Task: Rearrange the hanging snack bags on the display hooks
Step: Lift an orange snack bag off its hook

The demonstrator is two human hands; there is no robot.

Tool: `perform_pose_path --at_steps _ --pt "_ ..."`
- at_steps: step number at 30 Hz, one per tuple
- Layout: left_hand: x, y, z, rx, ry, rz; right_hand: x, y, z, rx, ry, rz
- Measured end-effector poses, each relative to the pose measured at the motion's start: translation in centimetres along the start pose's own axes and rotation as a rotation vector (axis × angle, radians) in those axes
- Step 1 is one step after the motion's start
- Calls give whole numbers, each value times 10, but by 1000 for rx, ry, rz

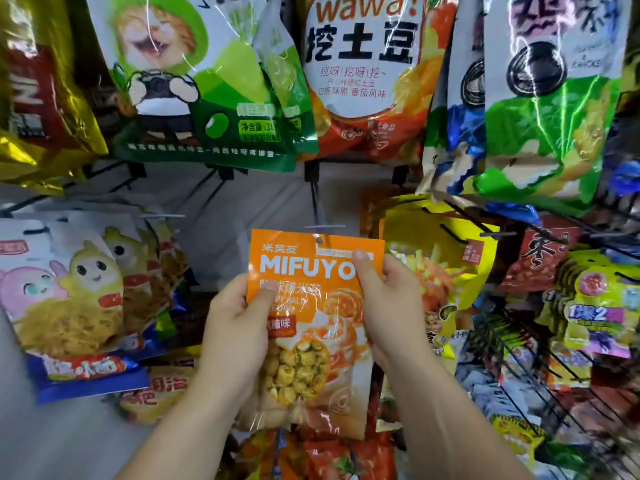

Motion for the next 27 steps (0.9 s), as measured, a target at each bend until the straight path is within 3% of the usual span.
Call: perform_pose_path --at_steps 9,15,21,23,27 --pt "6 11 -32 42 4 23 -12 7 -33 -108 -105 89" --pt "5 24 -85 -71 19 -29 -10 -18 -44 -178 -137 316" --pt "12 43 -127 -145 32 -50 15 -107 -4 -556 -353 446" --pt "12 49 -136 -175 50 -68 11 -132 -10 -621 -268 471" --pt "17 55 -158 -228 35 -142 -9 -152 -20 -615 -67 302"
Point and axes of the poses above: each hand's wrist, its own z-axis away from the middle knuckle, its own y-axis out of the palm, x = y × z, the point moved 7 cm from there along -z, towards the middle knuckle, and after that the axes turned 13 degrees about -z, right-handed, at the moved point
